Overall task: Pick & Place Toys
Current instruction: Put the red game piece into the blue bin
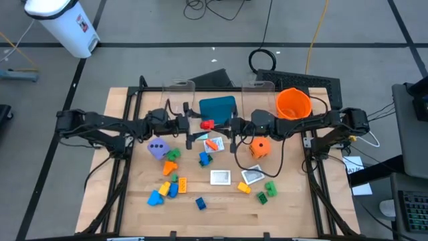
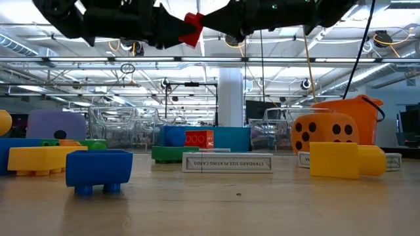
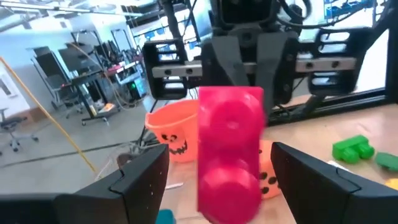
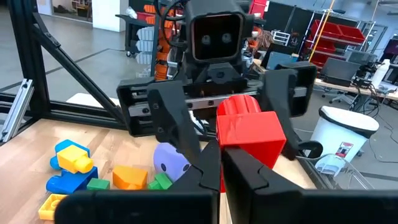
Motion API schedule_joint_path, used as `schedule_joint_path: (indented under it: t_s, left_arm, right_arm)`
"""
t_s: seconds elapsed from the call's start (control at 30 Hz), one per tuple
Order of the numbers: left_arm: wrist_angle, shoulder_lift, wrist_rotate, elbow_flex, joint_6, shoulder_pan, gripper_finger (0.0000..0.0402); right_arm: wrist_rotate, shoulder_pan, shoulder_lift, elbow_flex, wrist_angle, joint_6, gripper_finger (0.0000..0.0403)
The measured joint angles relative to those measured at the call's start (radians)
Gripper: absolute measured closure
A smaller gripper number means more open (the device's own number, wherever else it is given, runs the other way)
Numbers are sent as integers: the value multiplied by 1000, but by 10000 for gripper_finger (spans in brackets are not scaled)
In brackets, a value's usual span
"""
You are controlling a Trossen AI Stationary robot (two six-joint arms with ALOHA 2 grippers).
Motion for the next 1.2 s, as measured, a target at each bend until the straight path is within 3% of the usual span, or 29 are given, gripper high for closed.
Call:
schedule_joint_path:
  t_s: [0.23,0.67,0.93,1.07,1.2]
  left_arm:
    - [-81,34,7,55,3,3,126]
    - [-113,30,7,56,19,3,266]
    - [-131,29,7,56,33,3,263]
    - [-159,11,6,56,42,3,237]
    - [-220,-38,2,56,44,3,243]
  right_arm:
    - [-1,0,0,0,-10,0,403]
    - [7,0,0,0,-17,-1,395]
    - [6,0,1,0,-21,0,349]
    - [6,0,1,0,-18,0,313]
    - [7,0,1,1,-14,-3,271]
